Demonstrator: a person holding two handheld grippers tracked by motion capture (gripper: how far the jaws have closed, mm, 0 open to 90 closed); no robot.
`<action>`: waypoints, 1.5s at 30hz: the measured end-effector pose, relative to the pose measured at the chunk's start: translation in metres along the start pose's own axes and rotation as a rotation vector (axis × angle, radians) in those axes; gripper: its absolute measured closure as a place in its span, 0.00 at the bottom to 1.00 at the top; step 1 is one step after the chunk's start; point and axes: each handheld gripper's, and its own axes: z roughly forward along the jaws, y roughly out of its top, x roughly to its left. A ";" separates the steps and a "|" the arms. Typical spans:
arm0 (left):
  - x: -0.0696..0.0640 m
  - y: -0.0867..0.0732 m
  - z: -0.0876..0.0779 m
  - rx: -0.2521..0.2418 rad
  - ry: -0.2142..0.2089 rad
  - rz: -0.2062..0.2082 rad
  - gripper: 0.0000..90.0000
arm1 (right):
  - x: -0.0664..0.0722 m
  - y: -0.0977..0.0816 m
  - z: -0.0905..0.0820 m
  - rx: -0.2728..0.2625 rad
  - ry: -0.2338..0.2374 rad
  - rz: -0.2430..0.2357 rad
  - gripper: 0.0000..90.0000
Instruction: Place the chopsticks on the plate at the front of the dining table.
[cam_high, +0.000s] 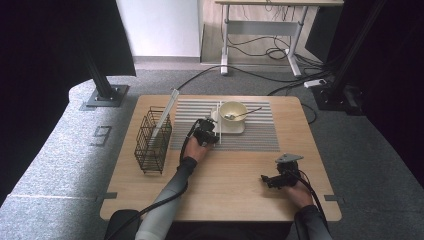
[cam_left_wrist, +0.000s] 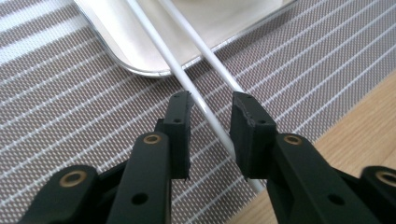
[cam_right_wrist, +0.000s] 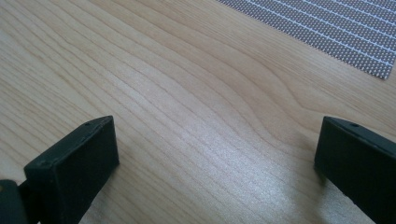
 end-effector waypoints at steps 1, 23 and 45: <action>0.000 0.000 0.000 0.000 0.000 0.000 0.78 | 0.000 0.000 0.000 0.000 0.000 0.000 0.00; -0.002 0.012 -0.007 -0.086 0.008 -0.020 0.53 | 0.000 0.000 0.000 -0.001 0.001 -0.001 0.00; -0.015 0.006 0.013 -0.057 0.046 0.015 0.67 | 0.000 0.000 0.000 -0.002 0.001 -0.001 0.00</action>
